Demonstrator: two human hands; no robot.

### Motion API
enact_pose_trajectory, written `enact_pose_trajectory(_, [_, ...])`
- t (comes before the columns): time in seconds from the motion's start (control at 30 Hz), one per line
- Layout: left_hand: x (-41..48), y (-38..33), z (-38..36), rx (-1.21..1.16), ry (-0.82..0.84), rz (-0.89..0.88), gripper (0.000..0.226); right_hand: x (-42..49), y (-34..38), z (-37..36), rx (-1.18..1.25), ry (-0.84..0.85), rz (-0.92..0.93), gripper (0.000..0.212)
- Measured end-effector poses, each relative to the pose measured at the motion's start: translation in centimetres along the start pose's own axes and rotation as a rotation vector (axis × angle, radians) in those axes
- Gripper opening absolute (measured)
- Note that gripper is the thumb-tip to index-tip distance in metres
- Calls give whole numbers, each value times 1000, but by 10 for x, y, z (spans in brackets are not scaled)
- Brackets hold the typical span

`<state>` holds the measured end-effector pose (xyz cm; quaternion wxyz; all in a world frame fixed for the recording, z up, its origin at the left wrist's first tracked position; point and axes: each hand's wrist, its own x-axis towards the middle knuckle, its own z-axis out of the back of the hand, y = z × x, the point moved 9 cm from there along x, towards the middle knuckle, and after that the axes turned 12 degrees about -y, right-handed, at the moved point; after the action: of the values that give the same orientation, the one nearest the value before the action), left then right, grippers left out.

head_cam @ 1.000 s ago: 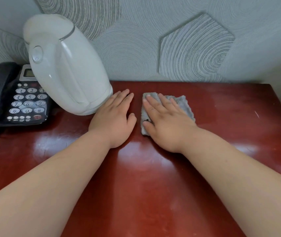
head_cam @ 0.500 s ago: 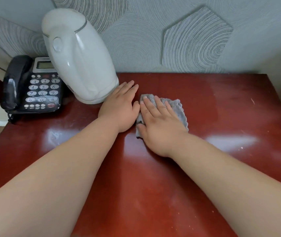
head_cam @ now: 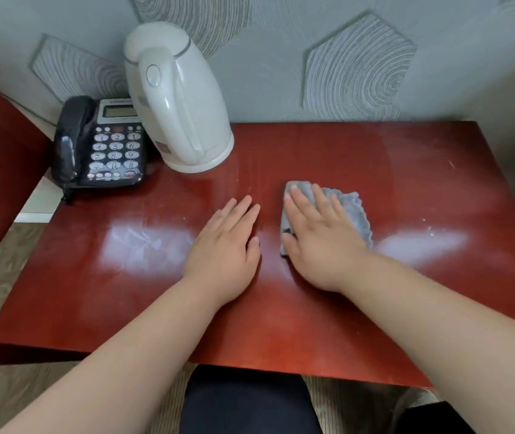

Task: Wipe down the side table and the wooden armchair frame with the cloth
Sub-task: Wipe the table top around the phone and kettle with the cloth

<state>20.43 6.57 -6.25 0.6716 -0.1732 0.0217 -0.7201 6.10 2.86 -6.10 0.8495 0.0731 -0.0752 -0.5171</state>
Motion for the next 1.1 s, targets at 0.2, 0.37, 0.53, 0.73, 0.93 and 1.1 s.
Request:
enact_pose_trajectory(0.2, [-2,1,0,21,-30,17,64,-25,8,-5,24,18,84,69])
enact_pose_trajectory(0.37, [2,2,4,-8,-42,55,63,-42,-60,8,-48,-25,-142,68])
enact_pose_trajectory(0.53, [6,1,2,3,-44,38,64,-44,-1,9,115,-6,-115,69])
enact_pose_trajectory(0.73, [5,5,-1,-6,-43,31,58,-70,59,-8,127,25,68,69])
enact_pose_trajectory(0.93, [5,2,2,-24,-54,50,62,-89,-24,7,13,-28,-92,70])
enact_pose_trajectory(1.1, [4,0,4,-9,-48,51,57,-93,-39,11,55,-15,-193,69])
